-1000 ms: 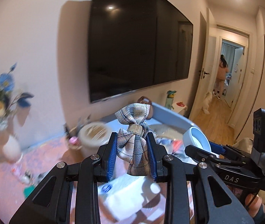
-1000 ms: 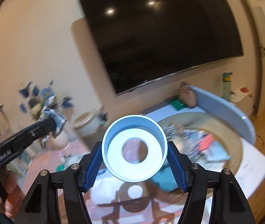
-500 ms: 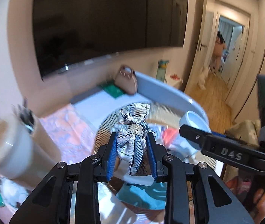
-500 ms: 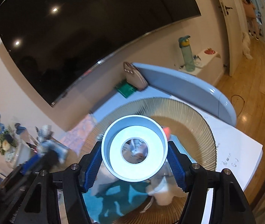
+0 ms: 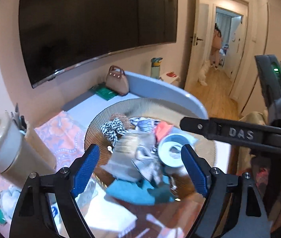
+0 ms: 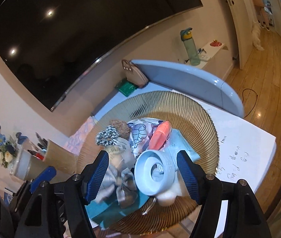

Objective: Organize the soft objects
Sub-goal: 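Move both open grippers back toward the remaining items on the table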

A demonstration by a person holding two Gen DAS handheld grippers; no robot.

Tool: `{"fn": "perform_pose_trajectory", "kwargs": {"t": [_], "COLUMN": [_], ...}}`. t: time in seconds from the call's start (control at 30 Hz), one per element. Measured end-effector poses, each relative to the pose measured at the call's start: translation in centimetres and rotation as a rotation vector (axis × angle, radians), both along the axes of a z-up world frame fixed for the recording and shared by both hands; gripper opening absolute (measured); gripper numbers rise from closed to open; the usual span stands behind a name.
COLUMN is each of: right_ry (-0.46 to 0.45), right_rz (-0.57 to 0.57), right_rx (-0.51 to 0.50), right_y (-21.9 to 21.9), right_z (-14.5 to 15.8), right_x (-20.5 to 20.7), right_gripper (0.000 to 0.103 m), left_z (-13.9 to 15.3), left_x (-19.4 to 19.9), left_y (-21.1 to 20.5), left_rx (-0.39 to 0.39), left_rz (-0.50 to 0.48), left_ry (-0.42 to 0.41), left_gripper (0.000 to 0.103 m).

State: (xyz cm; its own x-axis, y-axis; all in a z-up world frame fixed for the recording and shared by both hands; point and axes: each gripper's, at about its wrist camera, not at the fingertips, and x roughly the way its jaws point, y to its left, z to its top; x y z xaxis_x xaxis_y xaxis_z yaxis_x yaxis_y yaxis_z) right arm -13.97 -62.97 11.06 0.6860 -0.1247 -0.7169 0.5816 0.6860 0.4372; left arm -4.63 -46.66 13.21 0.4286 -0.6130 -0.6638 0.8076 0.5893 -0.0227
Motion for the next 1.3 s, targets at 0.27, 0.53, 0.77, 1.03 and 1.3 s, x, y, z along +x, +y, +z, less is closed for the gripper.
{"fn": "perform_pose_trajectory", "kwargs": {"t": [0.27, 0.53, 0.77, 1.03, 1.3], "right_ry": [-0.056, -0.14, -0.163, 0.007, 0.131], "right_rz": [0.104, 0.398, 0.693, 0.894, 0.88], "right_rx": [-0.104, -0.246, -0.274, -0.318, -0.32], "right_y": [6.1, 17.5, 29.8, 40.3, 41.2], "right_z": [3.8, 6.5, 4.4, -4.7, -11.1], "right_x": [-1.1, 0.1, 3.5, 9.2, 11.8], "right_gripper": [0.07, 0.073, 0.089, 0.089, 0.089], "left_z": [4.1, 7.2, 5.6, -5.3, -11.7], "left_x": [-4.0, -4.2, -1.9, 4.3, 5.2], "left_y": [7.9, 22.3, 34.7, 45.2, 47.1], "left_rx": [-0.069, -0.095, -0.089, -0.089, 0.021], "left_rz": [0.041, 0.266, 0.559, 0.849, 0.922], "left_ry": [-0.041, -0.108, -0.147, 0.107, 0.117], "left_gripper": [0.083, 0.087, 0.099, 0.099, 0.098]}}
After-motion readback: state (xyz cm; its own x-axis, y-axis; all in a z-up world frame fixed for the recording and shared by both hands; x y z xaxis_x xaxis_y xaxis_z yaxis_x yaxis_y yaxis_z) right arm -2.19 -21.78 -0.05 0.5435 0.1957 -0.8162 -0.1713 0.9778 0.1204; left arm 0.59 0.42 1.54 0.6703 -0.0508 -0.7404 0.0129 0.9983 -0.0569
